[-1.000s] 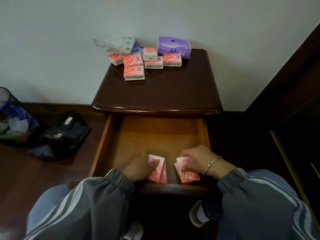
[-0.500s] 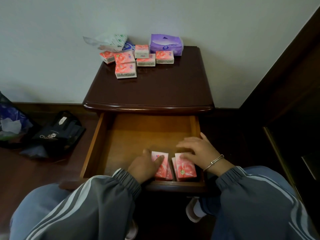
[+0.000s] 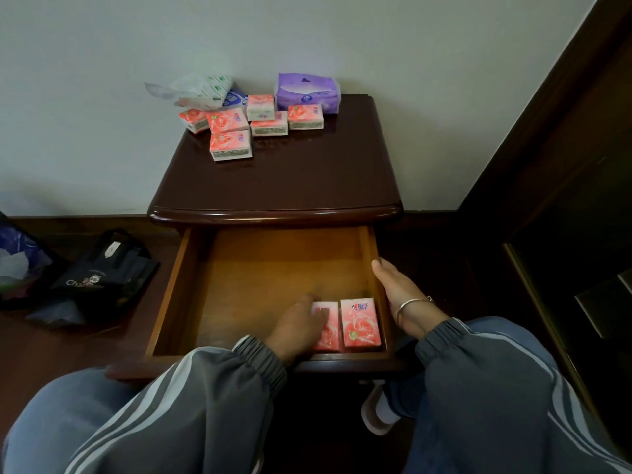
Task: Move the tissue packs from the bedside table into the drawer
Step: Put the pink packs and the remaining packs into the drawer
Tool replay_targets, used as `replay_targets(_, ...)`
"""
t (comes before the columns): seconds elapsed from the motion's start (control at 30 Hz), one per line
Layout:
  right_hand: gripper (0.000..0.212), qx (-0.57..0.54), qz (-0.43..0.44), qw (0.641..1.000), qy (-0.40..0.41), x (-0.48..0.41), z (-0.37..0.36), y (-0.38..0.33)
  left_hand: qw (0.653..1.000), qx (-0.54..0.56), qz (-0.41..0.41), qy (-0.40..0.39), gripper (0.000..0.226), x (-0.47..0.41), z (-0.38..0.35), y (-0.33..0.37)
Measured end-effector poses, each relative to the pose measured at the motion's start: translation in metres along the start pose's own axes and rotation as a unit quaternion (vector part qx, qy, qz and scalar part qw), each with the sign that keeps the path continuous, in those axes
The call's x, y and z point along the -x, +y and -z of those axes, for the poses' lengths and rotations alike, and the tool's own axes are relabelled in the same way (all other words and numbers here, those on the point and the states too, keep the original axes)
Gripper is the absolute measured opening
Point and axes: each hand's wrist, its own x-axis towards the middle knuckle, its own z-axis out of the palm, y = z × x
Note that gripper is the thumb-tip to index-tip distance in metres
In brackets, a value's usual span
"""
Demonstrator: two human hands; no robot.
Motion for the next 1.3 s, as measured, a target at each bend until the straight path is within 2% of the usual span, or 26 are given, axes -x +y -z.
replay_targets(0.13, 0.038, -0.023, -0.001, 1.000, 0.007, -0.002, 0.001, -0.002, 0.999, 0.014, -0.012, -0.042, 0.044, 0.003, 0.004, 0.002)
replay_targets(0.23, 0.038, -0.040, -0.001, 0.999, 0.002, -0.002, 0.002, -0.003, 0.998, -0.025, 0.003, -0.052, 0.049, 0.003, 0.010, 0.000)
replay_targets(0.3, 0.039, -0.045, 0.004, 0.999, -0.002, -0.002, 0.002, -0.004, 0.997, -0.079, -0.005, -0.015, 0.050, 0.002, 0.008, 0.001)
replay_targets(0.4, 0.040, -0.044, 0.004, 0.999, -0.003, -0.002, 0.003, -0.005, 0.988, -0.110, -0.086, 0.061, 0.046, 0.000, 0.001, 0.010)
replay_targets(0.47, 0.040, -0.044, 0.003, 0.999, -0.005, -0.001, 0.004, -0.006, 0.988, -0.090, -0.123, 0.032, 0.043, -0.003, -0.002, 0.016)
replay_targets(0.57, 0.040, -0.047, -0.002, 0.999, -0.011, -0.001, 0.006, -0.007, 0.990, -0.045, -0.104, -0.086, 0.047, -0.006, -0.003, 0.021)
replay_targets(0.6, 0.041, -0.048, -0.001, 0.999, -0.013, -0.001, 0.006, -0.007, 0.988, -0.044, -0.102, -0.103, 0.044, -0.006, -0.003, 0.021)
replay_targets(0.77, 0.044, -0.047, 0.005, 0.999, -0.004, -0.001, 0.005, -0.010, 0.984, -0.073, -0.125, -0.100, 0.046, -0.007, -0.004, 0.018)
replay_targets(0.87, 0.045, -0.027, 0.003, 1.000, 0.000, 0.000, 0.005, -0.011, 0.986, -0.049, -0.127, -0.094, 0.048, -0.005, -0.003, 0.016)
replay_targets(1.0, 0.044, 0.038, 0.049, 0.998, 0.017, 0.003, 0.006, -0.012, 0.985, -0.017, -0.172, 0.013, 0.037, -0.001, 0.010, 0.015)
replay_targets(1.1, 0.046, 0.101, 0.100, 0.984, 0.108, 0.005, 0.008, -0.019, 0.973, 0.055, -0.206, 0.091, 0.025, 0.003, 0.040, 0.012)
replay_targets(1.2, 0.039, 0.158, 0.216, 0.940, 0.209, 0.008, 0.005, -0.044, 0.946, 0.099, -0.235, 0.198, 0.021, 0.005, 0.089, 0.007)
replay_targets(1.3, 0.034, 0.235, 0.343, 0.878, 0.237, 0.002, -0.010, -0.086, 0.905, 0.102, -0.251, 0.328, 0.020, -0.006, 0.142, 0.002)
